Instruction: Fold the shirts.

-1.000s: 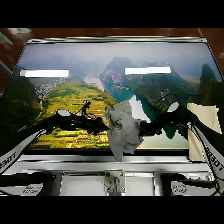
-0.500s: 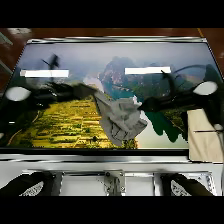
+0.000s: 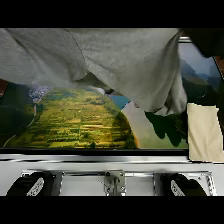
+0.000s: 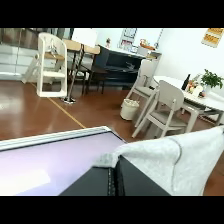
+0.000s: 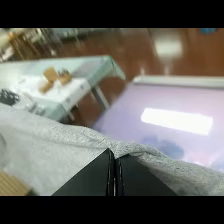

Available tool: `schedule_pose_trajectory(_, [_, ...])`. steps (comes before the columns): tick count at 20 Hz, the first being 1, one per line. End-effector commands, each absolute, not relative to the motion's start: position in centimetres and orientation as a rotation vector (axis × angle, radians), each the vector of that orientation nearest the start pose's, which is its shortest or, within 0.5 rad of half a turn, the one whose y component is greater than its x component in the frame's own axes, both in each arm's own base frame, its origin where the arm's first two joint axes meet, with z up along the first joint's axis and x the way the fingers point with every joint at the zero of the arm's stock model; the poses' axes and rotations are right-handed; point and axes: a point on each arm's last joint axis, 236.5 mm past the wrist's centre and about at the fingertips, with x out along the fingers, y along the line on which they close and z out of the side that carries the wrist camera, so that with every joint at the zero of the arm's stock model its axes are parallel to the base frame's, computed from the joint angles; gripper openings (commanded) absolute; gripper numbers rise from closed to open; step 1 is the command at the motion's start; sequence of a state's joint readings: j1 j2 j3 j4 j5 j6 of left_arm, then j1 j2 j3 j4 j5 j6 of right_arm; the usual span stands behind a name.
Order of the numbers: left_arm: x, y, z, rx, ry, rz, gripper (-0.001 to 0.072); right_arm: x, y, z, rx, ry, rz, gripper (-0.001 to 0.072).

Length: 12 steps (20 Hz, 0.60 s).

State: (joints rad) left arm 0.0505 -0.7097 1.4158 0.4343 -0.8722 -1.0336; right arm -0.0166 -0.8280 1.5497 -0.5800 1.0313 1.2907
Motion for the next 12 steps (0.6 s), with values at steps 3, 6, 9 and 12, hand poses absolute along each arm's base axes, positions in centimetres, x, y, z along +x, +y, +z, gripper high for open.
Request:
schedule_pose_trajectory(3, [25.3,-15.2,45.3,-0.179,-0.002,-0.741,0.0036,25.0,17.3,46.6,0.377,0.182,0.813,0.0056])
schedule_pose_trajectory(6, [27.0,-13.0,41.9,-0.138,0.124,-0.609,0.0037,24.6,15.8,37.8,0.268,0.546,0.702,0.0055])
schedule_pose_trajectory(9, [27.6,-11.4,37.1,-0.094,0.304,-0.531,0.0037,21.4,12.7,25.9,0.193,1.089,0.600,0.0056])
schedule_pose_trajectory(12, [28.0,-11.6,31.7,-0.125,0.462,-0.544,0.0036,24.1,11.9,18.9,0.243,1.189,0.532,0.0056])
